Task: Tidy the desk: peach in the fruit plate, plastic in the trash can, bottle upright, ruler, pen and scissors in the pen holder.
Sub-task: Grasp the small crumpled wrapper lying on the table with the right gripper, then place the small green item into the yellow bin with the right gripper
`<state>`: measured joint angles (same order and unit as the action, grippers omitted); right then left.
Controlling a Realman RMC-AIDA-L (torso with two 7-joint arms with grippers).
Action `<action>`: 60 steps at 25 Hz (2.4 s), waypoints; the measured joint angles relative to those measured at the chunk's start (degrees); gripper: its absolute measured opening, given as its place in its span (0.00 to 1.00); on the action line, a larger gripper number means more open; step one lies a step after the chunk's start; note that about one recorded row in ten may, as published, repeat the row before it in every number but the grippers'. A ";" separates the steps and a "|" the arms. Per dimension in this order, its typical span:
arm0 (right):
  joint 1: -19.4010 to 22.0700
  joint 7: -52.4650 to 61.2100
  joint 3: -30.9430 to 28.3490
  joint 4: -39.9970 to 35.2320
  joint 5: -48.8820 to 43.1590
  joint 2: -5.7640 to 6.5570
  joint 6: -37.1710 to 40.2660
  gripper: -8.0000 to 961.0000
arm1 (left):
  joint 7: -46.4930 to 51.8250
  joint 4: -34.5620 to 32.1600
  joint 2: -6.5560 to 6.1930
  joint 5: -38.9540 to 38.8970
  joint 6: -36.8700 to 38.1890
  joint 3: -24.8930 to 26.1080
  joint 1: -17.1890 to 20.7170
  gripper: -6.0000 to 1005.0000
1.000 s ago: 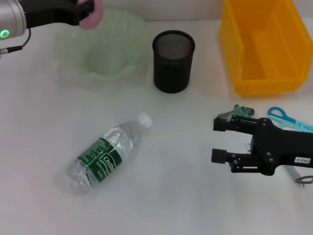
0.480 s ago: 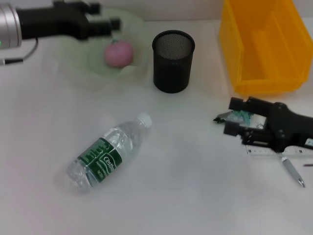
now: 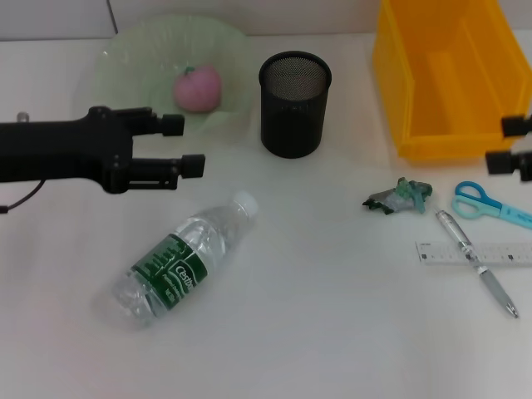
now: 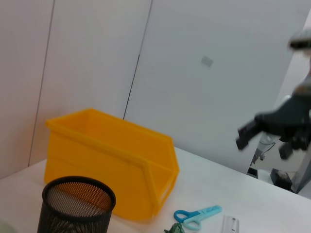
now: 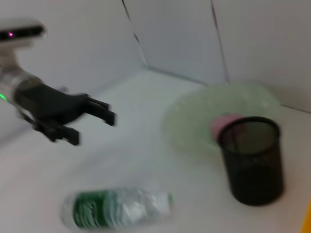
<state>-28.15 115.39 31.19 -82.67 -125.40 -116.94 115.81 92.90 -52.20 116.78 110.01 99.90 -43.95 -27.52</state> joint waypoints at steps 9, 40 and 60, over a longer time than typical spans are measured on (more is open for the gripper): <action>-8.98 11.16 21.90 -15.41 -24.81 -0.50 2.99 0.78 | -0.59 0.36 0.32 0.10 0.21 0.01 1.62 0.79; -17.80 2.31 42.65 27.66 -28.22 -2.27 -35.47 0.76 | -2.78 5.36 0.42 0.28 -1.01 0.35 1.15 0.79; -15.47 3.70 42.08 22.04 -28.00 -2.32 -30.49 0.02 | -2.82 6.14 0.28 -0.11 -1.62 0.38 1.49 0.79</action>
<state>-43.62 119.09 73.27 -60.63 -153.40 -119.26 85.32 90.08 -46.05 117.06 109.90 98.28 -43.57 -26.03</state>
